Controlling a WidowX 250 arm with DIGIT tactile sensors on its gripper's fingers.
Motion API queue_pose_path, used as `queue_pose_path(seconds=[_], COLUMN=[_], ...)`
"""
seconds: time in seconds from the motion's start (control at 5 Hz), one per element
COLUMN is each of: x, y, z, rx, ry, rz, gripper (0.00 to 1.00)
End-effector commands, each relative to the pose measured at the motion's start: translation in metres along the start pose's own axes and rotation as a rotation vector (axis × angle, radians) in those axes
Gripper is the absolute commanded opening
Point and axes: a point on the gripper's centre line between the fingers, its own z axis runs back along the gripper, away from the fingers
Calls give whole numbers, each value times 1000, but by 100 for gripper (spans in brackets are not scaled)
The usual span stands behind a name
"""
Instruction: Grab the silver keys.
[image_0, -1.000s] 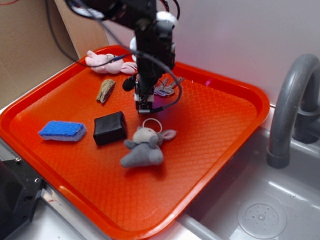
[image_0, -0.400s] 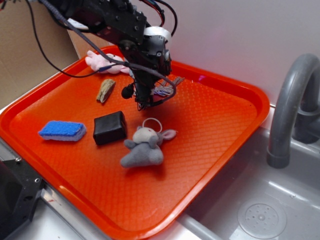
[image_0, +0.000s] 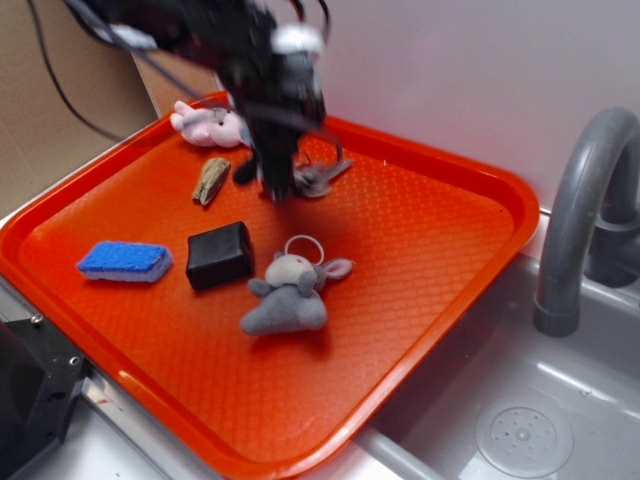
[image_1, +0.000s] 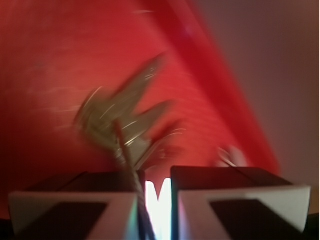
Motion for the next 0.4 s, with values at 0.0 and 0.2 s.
queue_pose_path(seconds=[0.0, 0.2], x=[5, -21], y=[64, 89], z=[95, 124], rx=[-132, -272], ry=[77, 212], rz=[460, 584], gripper=[0, 0])
